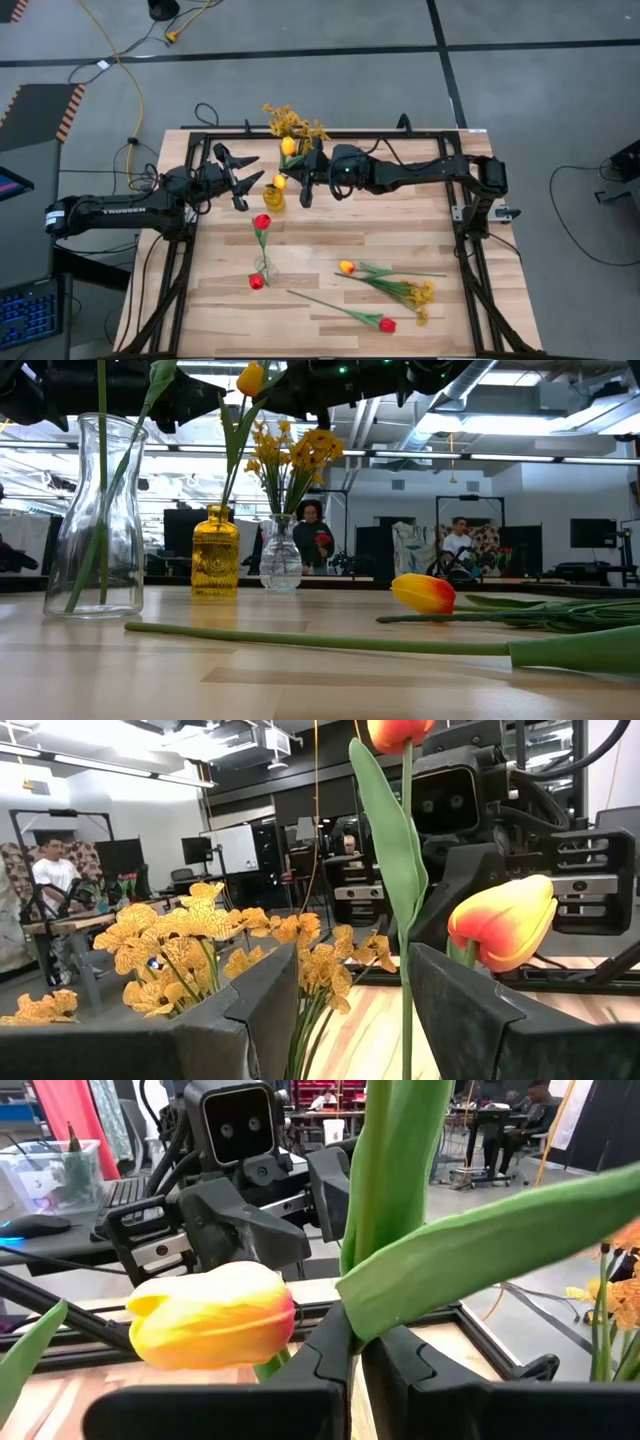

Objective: Sort flowers into vase by color
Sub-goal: Put the top yellow tulip into the yellow vase

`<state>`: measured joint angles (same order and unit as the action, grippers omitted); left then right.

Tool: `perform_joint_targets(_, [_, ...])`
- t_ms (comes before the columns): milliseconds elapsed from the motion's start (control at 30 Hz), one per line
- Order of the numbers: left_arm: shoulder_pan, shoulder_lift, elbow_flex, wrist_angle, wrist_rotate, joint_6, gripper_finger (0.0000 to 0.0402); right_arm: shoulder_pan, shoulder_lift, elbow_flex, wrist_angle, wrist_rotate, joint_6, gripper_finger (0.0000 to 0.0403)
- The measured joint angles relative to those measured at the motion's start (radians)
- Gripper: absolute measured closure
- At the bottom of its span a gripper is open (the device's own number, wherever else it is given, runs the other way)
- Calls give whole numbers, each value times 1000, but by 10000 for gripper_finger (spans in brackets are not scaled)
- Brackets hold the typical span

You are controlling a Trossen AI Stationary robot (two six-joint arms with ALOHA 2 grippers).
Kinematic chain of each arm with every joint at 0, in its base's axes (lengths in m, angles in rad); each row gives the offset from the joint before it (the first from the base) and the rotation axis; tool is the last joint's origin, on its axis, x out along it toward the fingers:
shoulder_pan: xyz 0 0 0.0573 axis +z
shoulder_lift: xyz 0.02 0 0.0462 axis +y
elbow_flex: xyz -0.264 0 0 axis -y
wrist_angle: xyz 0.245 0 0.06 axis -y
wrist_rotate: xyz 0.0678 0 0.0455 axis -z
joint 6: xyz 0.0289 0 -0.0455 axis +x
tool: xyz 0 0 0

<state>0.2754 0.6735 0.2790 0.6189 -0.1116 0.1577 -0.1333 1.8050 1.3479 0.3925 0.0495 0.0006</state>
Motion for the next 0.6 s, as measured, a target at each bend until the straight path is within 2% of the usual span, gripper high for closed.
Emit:
perform_joint_targets(400, [0, 0, 0, 0, -1, 0, 223, 0, 0, 0, -23, 5, 0, 356])
perform_joint_targets(600, [0, 0, 0, 0, -1, 0, 223, 0, 0, 0, -28, 5, 0, 325])
